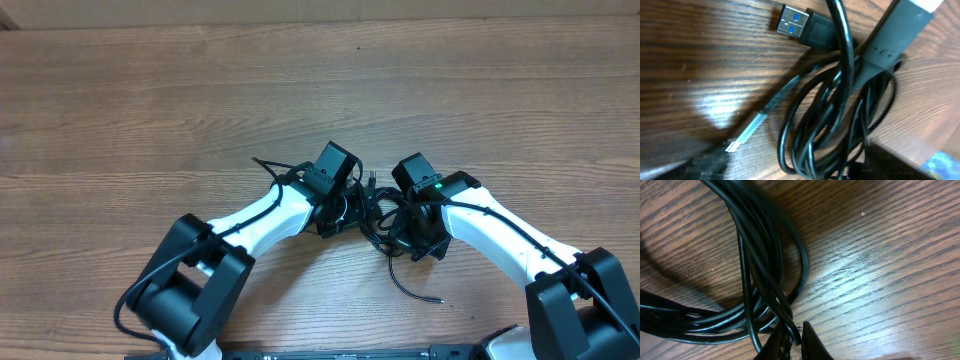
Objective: Untangle cables
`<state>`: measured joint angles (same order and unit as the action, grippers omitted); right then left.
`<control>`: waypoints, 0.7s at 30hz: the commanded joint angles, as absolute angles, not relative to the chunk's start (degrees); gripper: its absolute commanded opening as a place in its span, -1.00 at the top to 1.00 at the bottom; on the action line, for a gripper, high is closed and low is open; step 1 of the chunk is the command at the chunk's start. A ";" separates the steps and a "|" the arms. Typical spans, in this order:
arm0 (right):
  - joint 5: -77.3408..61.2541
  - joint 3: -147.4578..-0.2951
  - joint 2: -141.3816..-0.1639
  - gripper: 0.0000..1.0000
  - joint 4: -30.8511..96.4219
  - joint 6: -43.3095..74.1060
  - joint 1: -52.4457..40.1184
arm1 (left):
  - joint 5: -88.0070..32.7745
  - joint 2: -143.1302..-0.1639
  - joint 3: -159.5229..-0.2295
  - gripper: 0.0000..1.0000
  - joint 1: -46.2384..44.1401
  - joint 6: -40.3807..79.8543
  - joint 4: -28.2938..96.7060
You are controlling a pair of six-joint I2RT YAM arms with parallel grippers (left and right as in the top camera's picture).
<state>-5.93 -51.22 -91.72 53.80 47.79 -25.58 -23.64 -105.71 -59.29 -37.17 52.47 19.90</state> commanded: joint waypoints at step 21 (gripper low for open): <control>-5.63 -50.94 -91.96 0.45 53.58 48.18 -25.36 | -33.32 -111.44 -59.16 0.91 -23.55 65.01 30.30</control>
<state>-6.61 -51.22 -91.72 53.58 47.92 -25.58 -33.76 -110.48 -60.38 -28.88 54.87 25.74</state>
